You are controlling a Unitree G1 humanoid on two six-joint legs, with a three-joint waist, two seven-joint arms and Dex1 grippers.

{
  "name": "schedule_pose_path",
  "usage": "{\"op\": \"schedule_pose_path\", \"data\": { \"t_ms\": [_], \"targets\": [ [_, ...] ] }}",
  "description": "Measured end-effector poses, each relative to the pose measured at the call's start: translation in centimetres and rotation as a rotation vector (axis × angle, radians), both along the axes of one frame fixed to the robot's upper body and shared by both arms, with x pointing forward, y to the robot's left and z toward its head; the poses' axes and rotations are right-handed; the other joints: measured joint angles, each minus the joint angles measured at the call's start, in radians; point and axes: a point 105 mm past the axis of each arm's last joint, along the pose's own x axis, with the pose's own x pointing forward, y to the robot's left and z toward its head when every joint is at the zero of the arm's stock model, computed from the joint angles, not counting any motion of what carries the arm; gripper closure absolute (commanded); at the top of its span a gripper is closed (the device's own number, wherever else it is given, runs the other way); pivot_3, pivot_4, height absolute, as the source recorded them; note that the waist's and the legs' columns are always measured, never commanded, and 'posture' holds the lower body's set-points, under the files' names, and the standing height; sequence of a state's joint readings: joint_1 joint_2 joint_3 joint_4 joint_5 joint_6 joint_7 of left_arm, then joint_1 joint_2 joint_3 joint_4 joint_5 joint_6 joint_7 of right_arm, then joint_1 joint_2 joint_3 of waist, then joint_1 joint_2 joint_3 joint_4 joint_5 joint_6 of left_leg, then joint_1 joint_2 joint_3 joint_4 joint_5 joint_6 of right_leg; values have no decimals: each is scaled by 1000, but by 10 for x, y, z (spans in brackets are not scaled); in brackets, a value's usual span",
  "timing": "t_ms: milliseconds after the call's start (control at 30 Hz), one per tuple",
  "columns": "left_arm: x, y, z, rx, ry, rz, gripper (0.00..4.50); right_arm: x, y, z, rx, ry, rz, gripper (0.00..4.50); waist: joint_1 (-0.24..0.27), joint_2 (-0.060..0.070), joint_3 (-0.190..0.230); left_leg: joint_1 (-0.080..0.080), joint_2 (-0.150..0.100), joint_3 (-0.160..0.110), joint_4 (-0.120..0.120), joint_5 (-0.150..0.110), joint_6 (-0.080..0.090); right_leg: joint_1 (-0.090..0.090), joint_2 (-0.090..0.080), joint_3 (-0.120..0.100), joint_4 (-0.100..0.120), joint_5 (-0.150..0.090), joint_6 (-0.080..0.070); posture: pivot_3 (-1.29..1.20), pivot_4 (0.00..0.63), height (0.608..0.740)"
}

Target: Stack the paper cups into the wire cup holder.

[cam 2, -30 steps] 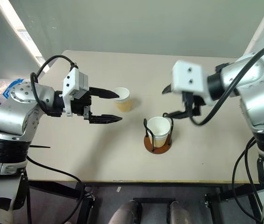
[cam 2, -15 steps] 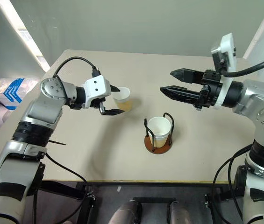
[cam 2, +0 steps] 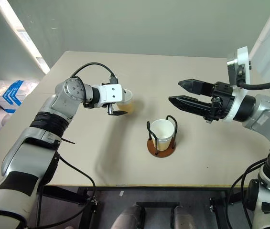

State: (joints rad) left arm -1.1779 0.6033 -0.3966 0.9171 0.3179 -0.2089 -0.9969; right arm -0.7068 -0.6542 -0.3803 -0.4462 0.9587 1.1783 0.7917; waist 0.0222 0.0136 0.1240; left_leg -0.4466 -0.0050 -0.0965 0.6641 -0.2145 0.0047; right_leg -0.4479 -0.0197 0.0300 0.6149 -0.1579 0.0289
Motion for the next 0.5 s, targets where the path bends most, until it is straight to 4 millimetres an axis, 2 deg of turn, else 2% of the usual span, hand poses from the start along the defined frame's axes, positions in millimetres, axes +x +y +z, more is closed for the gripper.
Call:
{"op": "schedule_pose_path", "data": {
  "t_ms": [67,167,400,500],
  "targets": [
    [1,0,-4,23,6,-2,0,0,-1,-1,1,-4,-9,826,1,0,0,-1,0,0,0,0,0,0,0,0,-1,1,1,0,150,740],
    [3,-2,-5,33,-3,-3,566,0,0,-2,4,-9,-6,799,4,0,0,-2,0,0,1,0,1,0,0,0,-2,2,3,0,150,740],
    [6,-6,-12,36,-2,-14,2974,-3,0,-3,1,-38,15,799,6,0,0,-6,-1,0,3,-1,2,-2,0,0,-3,3,6,0,150,740],
    [3,-12,-15,26,36,-44,3994,-8,-6,-3,-38,-72,35,799,12,0,0,-7,-1,0,3,0,1,-2,0,0,-4,4,6,0,150,740]
  ]
}}
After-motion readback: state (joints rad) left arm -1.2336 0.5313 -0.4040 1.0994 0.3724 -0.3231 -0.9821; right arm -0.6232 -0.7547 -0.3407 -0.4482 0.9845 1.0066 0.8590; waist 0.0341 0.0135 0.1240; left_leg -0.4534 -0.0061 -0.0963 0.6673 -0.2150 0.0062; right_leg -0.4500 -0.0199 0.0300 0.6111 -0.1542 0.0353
